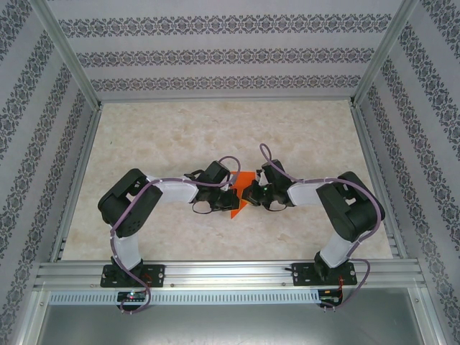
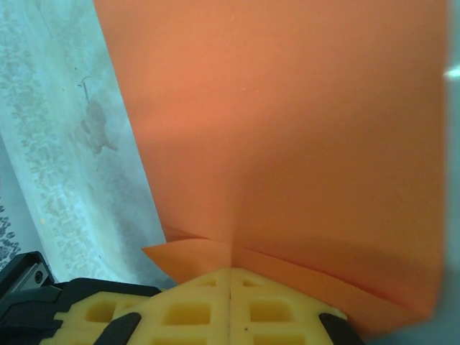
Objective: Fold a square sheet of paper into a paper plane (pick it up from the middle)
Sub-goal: Third fold the triangle at the center of the table.
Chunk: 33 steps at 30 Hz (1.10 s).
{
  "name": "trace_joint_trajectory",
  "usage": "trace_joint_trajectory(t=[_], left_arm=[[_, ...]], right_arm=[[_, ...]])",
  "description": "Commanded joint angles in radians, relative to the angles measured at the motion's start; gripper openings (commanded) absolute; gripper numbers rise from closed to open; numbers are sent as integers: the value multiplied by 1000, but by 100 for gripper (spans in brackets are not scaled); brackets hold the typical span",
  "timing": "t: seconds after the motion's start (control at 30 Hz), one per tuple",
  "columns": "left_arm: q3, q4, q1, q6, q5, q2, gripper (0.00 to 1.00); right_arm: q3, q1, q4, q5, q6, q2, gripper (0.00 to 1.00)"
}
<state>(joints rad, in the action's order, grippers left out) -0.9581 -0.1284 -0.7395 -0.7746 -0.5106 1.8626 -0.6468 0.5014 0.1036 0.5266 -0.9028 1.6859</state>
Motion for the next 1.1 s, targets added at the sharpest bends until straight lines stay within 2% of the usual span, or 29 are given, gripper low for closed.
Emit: trace_joint_trajectory(t=[0.0,0.1,0.17,0.57,0.7,1.07], left_arm=[[36,-63,9,28,73,27,0],[42,-71,9,39,78,27,0],[41,-71,9,40,75,27,0],[23,-83,9,52,64,39,0],[30,-101,9,63,69,41,0],[64,-119,9,76,76,46,0]], right_arm=[[1,-14,-69,-57,20,-98,6],[3,-17,-117,-66,63,-159,7],[15,-16,-95,-30,64,-156,7],[14,50,19,3,36,2,6],[37,14,37,-13,41,38,5],[27,-63,-13,-28,82,6,6]])
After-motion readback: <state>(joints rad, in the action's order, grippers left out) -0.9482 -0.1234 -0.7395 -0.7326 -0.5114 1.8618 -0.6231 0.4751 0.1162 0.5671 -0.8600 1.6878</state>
